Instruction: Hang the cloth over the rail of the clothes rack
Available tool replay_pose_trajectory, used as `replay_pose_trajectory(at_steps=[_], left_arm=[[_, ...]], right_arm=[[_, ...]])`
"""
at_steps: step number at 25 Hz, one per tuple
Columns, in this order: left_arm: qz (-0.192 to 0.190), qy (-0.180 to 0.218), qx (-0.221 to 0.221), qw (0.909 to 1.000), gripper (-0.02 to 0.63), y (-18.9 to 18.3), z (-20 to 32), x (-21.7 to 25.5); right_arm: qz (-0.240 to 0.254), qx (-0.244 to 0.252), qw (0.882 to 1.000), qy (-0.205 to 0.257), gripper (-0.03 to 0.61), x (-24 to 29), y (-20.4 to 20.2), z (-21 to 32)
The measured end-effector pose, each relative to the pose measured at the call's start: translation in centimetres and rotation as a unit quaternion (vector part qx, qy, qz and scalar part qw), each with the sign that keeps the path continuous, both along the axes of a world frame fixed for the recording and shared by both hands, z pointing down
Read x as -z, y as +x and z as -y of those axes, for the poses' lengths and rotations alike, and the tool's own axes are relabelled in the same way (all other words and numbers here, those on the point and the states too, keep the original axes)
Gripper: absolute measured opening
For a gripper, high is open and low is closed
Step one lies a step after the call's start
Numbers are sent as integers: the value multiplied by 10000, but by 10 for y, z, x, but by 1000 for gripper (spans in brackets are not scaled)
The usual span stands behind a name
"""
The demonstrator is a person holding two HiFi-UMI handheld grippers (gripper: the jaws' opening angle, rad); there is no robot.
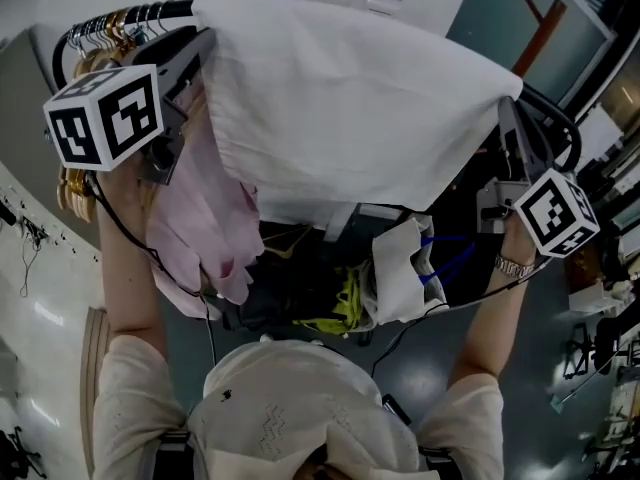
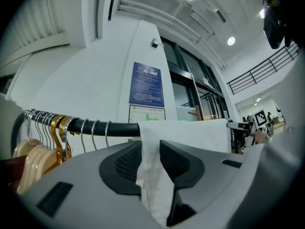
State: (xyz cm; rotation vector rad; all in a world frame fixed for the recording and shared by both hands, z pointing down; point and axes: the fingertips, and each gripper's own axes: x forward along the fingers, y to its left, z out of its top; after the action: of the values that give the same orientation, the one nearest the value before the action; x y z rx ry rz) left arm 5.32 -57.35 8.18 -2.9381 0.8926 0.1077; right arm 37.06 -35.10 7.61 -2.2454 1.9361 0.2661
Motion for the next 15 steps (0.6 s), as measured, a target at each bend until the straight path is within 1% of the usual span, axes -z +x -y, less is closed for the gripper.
replay_pose_trajectory(at_steps=[2,4,8,10,11,13,15], left_arm=[[-129,-117,-16,9998,135,-2,5,1],[-230,-185,-57,9995,137,-2,8,1],[-228,-370,-361,9984,134,10,10,0],[-286,-409,-388,9980,48,11,9,2],[-348,-381,-354,9980,26,9,7,4],[-543,-262,-272,9978,25,4,5,14],[-736,-206,-298,9966,23,3,4,27]], right_arm=[[14,8,10000,47,32,2,-1,-3],[-20,5,10000,19,29,2,-1,-3],[-42,3,10000,-53,21,2,-1,1],[-1,-2,10000,-33,21,4,-1,1],[7,-12,10000,-2,21,5,-1,0],[-24,-50,9999,99,20,14,-2,-3],[-36,-124,9997,225,20,27,0,-6]])
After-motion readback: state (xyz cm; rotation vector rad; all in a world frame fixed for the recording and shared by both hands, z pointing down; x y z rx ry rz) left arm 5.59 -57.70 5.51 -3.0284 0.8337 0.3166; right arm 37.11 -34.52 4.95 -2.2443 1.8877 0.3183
